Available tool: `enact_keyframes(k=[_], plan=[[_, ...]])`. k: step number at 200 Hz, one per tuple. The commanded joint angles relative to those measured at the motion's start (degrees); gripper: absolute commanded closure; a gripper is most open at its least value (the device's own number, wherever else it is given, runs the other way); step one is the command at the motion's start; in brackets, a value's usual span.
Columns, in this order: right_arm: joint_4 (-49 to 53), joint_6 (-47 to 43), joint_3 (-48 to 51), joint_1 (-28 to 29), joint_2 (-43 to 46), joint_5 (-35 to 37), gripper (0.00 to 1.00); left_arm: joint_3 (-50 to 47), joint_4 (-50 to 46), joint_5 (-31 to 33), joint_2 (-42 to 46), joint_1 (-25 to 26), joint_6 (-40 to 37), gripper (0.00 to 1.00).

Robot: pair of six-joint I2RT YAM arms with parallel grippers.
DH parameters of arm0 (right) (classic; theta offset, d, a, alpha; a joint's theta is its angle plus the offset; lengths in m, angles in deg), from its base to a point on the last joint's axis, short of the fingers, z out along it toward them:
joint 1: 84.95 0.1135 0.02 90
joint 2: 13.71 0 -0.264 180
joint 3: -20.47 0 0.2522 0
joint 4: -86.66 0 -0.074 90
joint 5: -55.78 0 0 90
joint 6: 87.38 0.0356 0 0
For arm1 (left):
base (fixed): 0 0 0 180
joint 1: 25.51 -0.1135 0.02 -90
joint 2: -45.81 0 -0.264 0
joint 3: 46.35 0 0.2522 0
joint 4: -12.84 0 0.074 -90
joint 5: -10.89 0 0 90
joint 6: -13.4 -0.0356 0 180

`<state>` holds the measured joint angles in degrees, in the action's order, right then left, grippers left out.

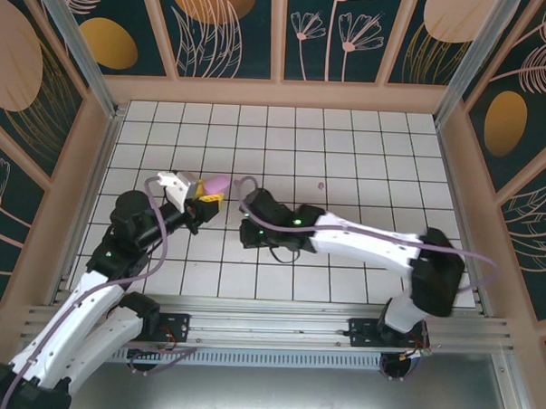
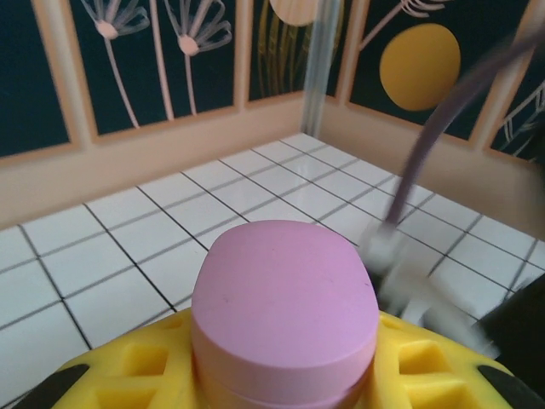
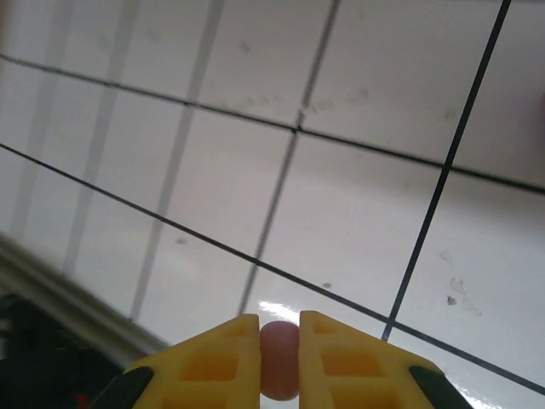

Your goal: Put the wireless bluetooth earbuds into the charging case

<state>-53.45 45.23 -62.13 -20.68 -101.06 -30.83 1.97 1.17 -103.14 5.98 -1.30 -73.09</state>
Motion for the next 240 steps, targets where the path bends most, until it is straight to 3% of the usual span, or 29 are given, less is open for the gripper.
enact_keyframes(k=[1, 36, 59, 117, 184, 240], plan=[[0.09, 1.18, 3.13, 0.69, 8.84, 3.25, 0.87, -1.67, 8.93, -6.48, -3.42, -0.30, 1.63, 1.00], [-2.73, 0.93, 6.41, 0.86, 19.31, 5.48, 0.88, -0.95, 15.70, -14.24, -8.79, -0.21, 1.27, 1.00], [-4.74, -1.69, 5.73, 0.77, 21.65, 6.42, 0.88, -0.26, 17.14, -17.66, -10.81, -0.08, 0.29, 1.00], [-5.56, -7.07, -0.82, -0.88, 16.14, 2.60, 0.88, 0.16, 19.92, -20.18, -13.25, 2.26, 0.27, 1.00], [-6.57, -6.93, -3.04, -6.37, 14.14, -2.31, 0.88, -1.31, 21.03, -22.33, -12.56, 3.65, -1.31, 1.00], [-6.11, -6.77, -4.69, -7.00, 13.68, -3.99, 0.88, -2.13, 20.86, -22.33, -13.23, 3.83, -2.74, 1.00]])
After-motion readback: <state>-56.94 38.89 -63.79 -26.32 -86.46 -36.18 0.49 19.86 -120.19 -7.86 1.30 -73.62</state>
